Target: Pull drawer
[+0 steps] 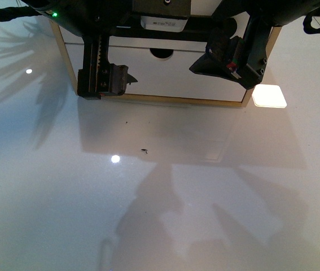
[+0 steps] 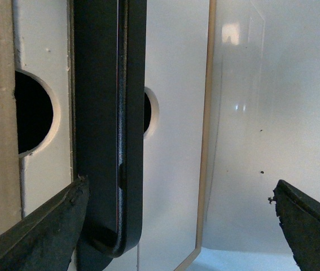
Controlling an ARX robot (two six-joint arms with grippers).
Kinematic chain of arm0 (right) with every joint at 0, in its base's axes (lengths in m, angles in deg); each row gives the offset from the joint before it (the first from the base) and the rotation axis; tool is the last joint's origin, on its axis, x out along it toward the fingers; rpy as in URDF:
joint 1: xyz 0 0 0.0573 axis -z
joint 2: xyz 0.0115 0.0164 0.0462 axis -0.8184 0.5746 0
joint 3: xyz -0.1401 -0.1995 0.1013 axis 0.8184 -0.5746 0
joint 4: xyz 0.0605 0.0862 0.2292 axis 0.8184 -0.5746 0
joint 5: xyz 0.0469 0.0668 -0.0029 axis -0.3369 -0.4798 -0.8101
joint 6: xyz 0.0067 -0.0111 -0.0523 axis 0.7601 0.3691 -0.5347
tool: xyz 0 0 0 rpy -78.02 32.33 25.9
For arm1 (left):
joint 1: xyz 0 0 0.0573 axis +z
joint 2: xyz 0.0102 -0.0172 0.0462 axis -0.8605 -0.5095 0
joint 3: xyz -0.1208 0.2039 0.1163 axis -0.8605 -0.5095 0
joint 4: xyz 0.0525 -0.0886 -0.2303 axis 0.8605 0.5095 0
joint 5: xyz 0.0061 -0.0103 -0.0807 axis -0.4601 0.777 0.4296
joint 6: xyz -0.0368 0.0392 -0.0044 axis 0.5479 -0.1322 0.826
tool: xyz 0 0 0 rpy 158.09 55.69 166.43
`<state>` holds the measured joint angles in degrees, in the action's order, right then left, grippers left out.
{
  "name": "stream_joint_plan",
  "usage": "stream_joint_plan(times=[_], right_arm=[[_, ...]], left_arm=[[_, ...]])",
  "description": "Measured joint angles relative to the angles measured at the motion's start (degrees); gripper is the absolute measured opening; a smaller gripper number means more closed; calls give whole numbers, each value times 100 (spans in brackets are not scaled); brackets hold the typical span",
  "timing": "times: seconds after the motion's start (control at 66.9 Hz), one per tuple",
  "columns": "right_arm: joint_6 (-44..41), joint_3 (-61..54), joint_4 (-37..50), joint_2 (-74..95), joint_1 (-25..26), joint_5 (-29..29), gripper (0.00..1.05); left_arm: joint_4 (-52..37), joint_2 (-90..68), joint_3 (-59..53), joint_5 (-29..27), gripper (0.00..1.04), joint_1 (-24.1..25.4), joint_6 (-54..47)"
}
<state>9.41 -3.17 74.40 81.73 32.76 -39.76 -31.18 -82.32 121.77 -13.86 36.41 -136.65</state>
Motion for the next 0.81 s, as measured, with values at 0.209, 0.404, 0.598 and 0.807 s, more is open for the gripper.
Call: stream_joint_plan(times=[0.209,0.404,0.598,0.807], right_arm=[[22,94,98,190,4,-50,96],[68,192,105,348,2,-87,96],[120,210,66,391,-7,-120,96],[120,282,-256,391,-22,-168,96]], left_arm=[[-11,-72,20,-76,97,28,0],[-7,-140,22,-81,97,63,4],[17,-157,22,-87,97,63,13],[219,-157,22,4,97,52,31]])
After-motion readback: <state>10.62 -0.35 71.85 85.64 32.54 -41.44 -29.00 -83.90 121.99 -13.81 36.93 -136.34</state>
